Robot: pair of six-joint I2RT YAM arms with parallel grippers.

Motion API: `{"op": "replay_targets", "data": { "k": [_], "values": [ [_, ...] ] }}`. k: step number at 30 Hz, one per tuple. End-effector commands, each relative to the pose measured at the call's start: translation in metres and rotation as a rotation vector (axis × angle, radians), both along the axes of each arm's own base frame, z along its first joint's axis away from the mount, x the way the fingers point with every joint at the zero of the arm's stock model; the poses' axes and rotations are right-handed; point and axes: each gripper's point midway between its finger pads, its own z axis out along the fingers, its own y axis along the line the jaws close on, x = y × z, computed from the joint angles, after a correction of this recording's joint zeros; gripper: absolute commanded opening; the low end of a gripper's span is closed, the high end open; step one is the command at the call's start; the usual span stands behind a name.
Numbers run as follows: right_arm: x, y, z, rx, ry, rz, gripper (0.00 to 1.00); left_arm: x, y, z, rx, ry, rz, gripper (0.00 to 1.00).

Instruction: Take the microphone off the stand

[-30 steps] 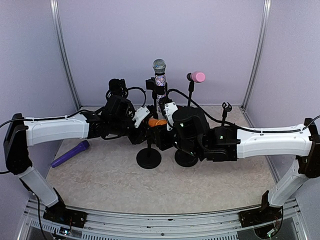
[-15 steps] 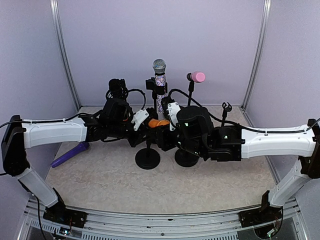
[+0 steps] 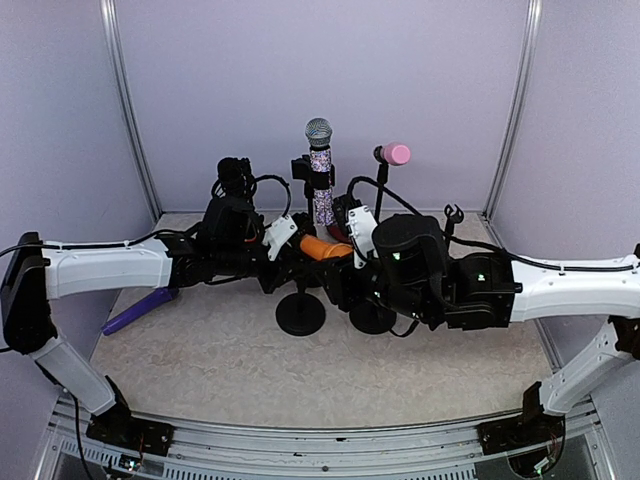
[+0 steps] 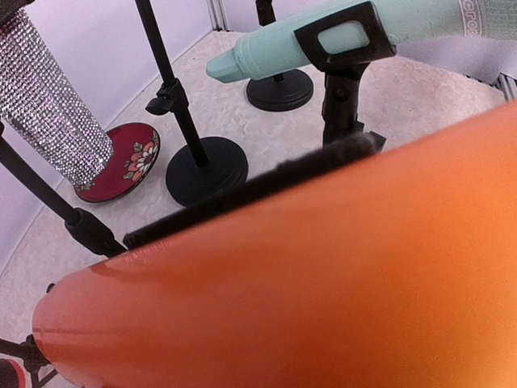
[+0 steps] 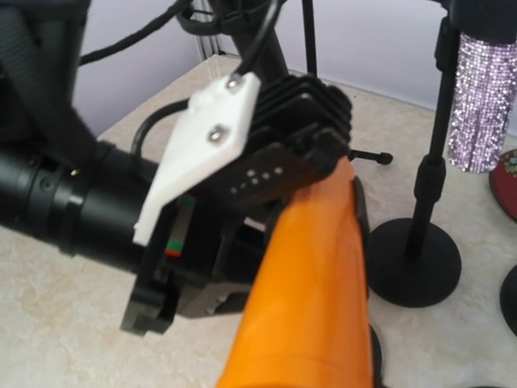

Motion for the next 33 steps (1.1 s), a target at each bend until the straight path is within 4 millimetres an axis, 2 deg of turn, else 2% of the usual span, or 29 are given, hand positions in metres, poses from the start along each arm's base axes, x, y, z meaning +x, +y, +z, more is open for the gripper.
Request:
{"op": "replay_targets", "data": {
  "k": [1,8,14,17,21,24,25,27,30,33],
  "values": [
    [-0.047,0.002,0.048,0.105,-0.006,0.139,0.0,0.042,0.063,-0.042,0.15,0.03,0.274,0.0],
    [-0.058,-0.013,0.058,0.116,0.007,0.155,0.0,0.038,0.075,-0.057,0.182,0.044,0.29,0.0],
    [-0.065,-0.026,0.057,0.129,0.048,0.167,0.0,0.034,0.072,-0.054,0.174,0.052,0.26,0.0],
    [-0.068,-0.03,0.055,0.117,0.056,0.162,0.0,0.024,0.064,-0.054,0.16,0.087,0.193,0.01],
    [-0.066,-0.035,0.053,0.106,0.052,0.145,0.0,-0.005,0.049,-0.044,0.116,0.169,0.042,0.15],
    [-0.066,-0.035,0.054,0.092,0.046,0.147,0.0,-0.025,0.047,-0.03,0.094,0.183,-0.046,0.29],
    [-0.066,-0.035,0.054,0.085,0.044,0.15,0.0,-0.031,0.049,-0.029,0.1,0.196,-0.066,0.37],
    [-0.068,-0.034,0.054,0.074,0.045,0.162,0.0,-0.042,0.053,-0.022,0.106,0.205,-0.105,0.58],
    [-0.071,-0.03,0.054,0.061,0.052,0.186,0.0,-0.047,0.064,-0.014,0.138,0.193,-0.1,0.97],
    [-0.074,-0.024,0.05,0.046,0.068,0.214,0.0,-0.046,0.081,0.001,0.153,0.163,-0.086,0.99]
  ]
}}
